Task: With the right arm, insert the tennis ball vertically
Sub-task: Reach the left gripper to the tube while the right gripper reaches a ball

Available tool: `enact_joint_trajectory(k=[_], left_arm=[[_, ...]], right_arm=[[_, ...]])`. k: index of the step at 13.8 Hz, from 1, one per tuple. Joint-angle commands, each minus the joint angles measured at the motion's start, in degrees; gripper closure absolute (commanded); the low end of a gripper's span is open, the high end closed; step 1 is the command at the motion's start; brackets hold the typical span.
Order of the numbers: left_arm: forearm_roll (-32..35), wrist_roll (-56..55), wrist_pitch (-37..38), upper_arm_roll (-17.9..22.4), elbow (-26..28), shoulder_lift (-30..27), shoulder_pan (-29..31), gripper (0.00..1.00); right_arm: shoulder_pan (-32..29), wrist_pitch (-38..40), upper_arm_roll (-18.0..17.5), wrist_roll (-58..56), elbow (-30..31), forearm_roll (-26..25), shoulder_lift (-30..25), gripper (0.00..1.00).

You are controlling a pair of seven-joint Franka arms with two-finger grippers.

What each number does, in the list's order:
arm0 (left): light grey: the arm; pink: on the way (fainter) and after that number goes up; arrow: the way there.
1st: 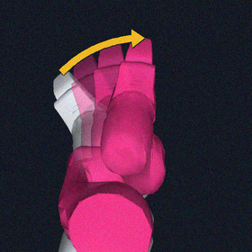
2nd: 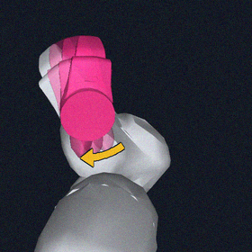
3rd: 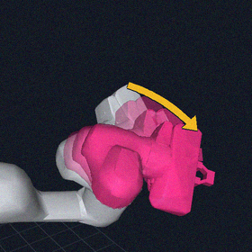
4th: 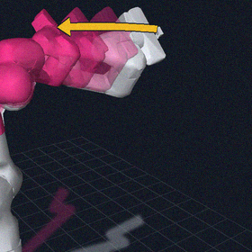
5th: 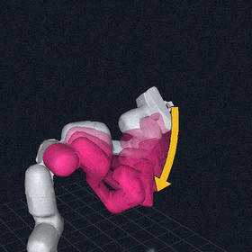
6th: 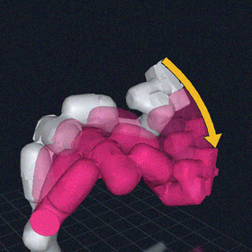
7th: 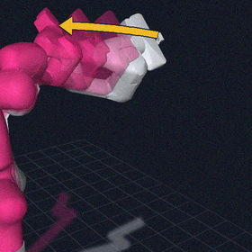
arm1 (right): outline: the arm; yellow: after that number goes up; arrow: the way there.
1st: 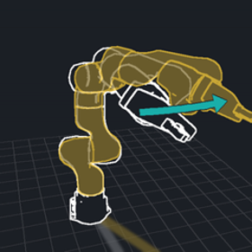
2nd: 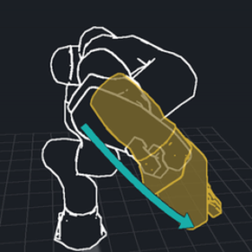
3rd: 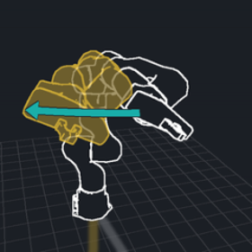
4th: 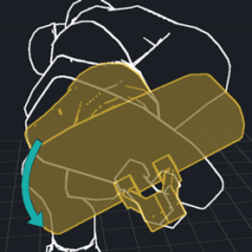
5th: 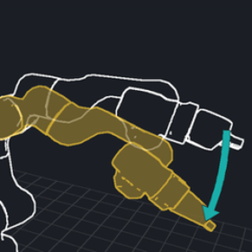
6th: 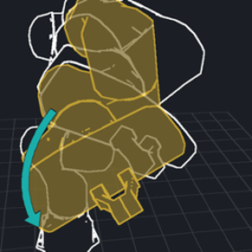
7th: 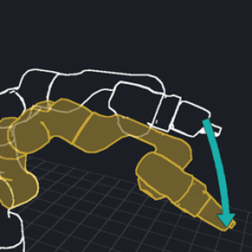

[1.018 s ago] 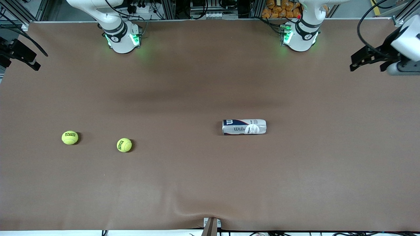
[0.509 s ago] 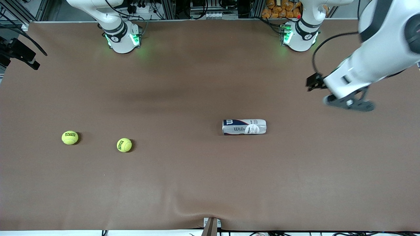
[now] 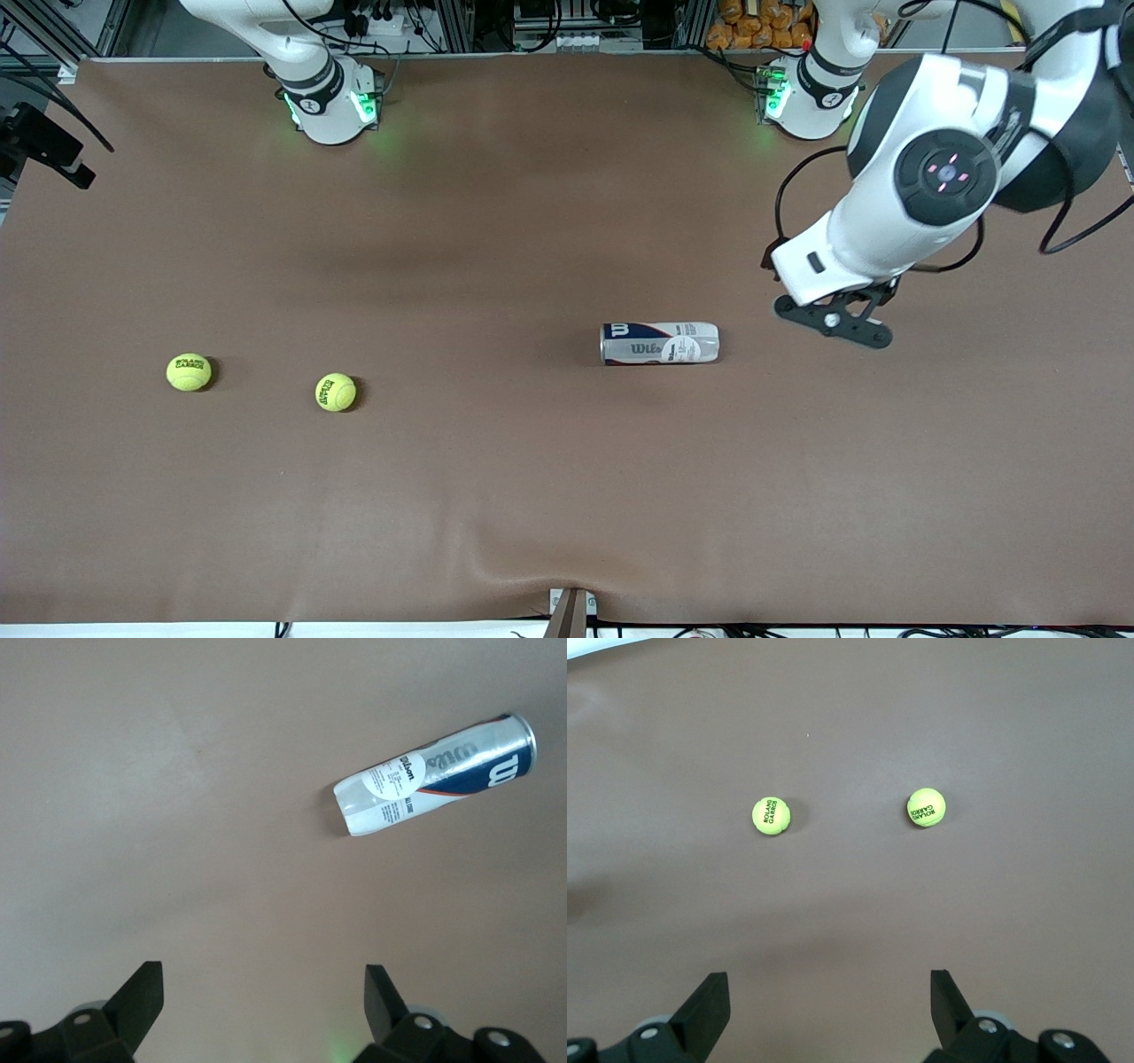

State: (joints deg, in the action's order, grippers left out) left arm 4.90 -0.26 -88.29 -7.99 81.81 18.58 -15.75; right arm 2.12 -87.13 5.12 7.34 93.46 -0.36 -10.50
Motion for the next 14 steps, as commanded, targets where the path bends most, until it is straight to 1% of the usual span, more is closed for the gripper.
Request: enact_joint_trajectory(k=[1, 4, 8, 10, 12, 14], left_arm=[[1.25, 1.40, 0.48, 0.08, -2.71, 3.99, -1.56, 0.00], [1.60, 1.75, 0.31, 0.34, -2.97, 5.41, -4.55, 0.00], [2.57, 12.18, -0.48, 0.25, -2.97, 7.34, -5.26, 0.00], [7.46, 15.97, -0.57, 0.08, -2.97, 8.13, -6.65, 0.00], [11.78, 18.01, -0.57, 0.17, -2.97, 9.36, -9.90, 0.00], [14.86, 18.54, -0.57, 0.17, -2.97, 10.24, -11.23, 0.00]], right_arm=[[0.77, 0.56, -0.64, -0.57, -0.56, 0.54, 1.71, 0.00], [2.18, 0.56, -0.73, -0.39, -0.64, 0.54, 4.08, 0.00], [5.96, 0.03, -0.64, 0.31, -0.73, 0.54, 8.64, 0.00], [6.58, -0.67, -0.73, 0.22, -0.82, 0.63, 12.42, 0.00], [7.98, -1.29, -0.73, -0.30, -0.91, 0.63, 17.43, 0.00], [8.16, -4.61, -0.73, 0.04, -1.17, 1.15, 21.29, 0.00]])
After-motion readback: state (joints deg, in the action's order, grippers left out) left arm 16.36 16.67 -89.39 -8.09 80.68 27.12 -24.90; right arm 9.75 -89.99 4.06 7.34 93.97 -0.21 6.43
